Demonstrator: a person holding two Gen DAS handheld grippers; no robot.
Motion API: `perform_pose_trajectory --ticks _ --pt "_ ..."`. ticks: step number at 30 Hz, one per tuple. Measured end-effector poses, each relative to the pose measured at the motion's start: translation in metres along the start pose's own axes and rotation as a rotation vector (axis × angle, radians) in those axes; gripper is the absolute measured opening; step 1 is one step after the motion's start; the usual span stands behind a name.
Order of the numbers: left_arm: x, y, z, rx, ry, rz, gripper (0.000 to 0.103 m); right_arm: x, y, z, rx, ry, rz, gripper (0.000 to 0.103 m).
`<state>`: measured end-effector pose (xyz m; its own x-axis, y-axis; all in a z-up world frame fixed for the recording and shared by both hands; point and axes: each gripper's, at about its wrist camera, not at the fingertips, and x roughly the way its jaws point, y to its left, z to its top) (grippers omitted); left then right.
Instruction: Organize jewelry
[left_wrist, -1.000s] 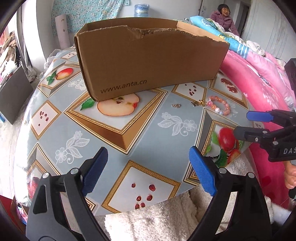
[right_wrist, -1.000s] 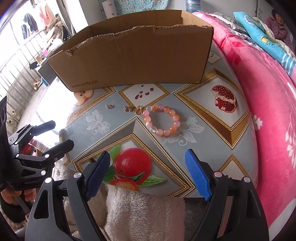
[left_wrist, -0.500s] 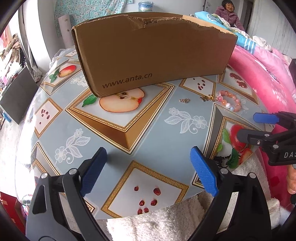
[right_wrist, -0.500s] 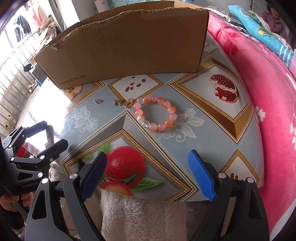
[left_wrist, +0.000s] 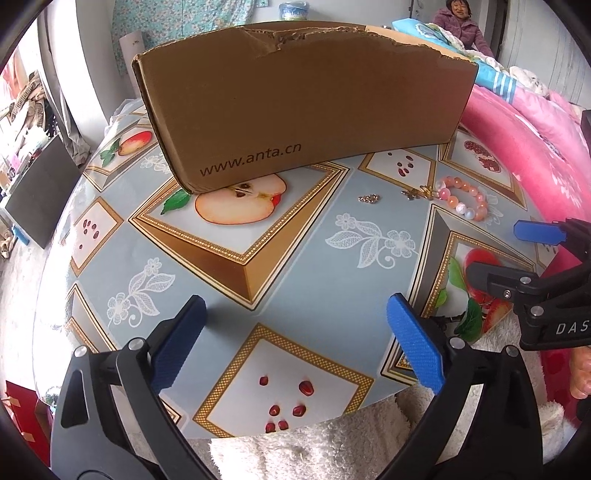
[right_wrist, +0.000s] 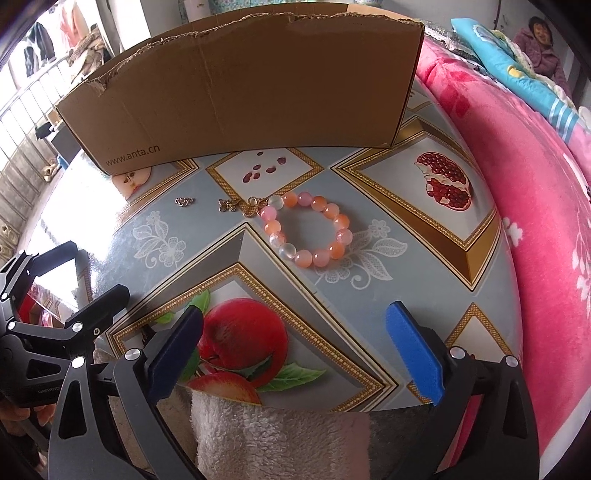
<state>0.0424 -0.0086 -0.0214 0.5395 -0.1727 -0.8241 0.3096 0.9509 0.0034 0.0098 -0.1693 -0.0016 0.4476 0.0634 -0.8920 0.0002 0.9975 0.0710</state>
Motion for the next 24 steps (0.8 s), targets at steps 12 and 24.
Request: perform_pose_trajectory --ticks 12,24 --pt "0.001 -0.001 0.002 -0.021 -0.001 0.015 0.095 0.006 -0.015 0.007 0.053 -0.013 -0.081 0.096" --pt "0.0 -0.002 0.0 -0.032 0.0 0.021 0.095 0.01 -0.022 0.012 0.021 -0.004 -0.055 0.097"
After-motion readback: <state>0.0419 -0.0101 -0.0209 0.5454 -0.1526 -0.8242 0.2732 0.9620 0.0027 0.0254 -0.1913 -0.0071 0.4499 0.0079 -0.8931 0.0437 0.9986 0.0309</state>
